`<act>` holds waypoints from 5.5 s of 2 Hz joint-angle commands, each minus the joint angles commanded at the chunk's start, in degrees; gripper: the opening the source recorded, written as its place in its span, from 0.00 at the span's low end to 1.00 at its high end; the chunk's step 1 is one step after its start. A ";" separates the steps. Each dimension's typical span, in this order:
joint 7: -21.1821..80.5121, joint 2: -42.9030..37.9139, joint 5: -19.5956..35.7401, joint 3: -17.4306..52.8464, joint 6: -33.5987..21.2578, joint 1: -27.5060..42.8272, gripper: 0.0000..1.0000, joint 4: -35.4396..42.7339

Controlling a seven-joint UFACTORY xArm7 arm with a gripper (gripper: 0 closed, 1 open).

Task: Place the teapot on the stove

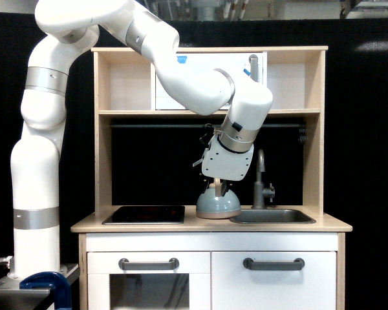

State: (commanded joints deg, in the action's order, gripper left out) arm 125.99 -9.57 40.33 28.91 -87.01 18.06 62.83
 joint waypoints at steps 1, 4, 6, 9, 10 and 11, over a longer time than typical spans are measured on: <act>-4.92 2.64 1.08 -4.00 4.43 0.57 1.00 -2.09; -14.25 -0.44 7.33 -17.60 13.53 2.20 0.00 0.72; -15.99 23.85 -0.56 -16.85 8.41 -3.33 0.00 -18.25; -19.10 40.16 0.57 -19.15 15.15 0.05 1.00 -37.23; -18.45 40.05 0.23 -18.37 15.66 0.32 1.00 -37.89; -19.96 41.53 -2.95 -15.88 11.62 -0.39 1.00 -35.37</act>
State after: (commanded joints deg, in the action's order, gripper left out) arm 106.04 31.96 37.37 13.03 -75.39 17.67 27.46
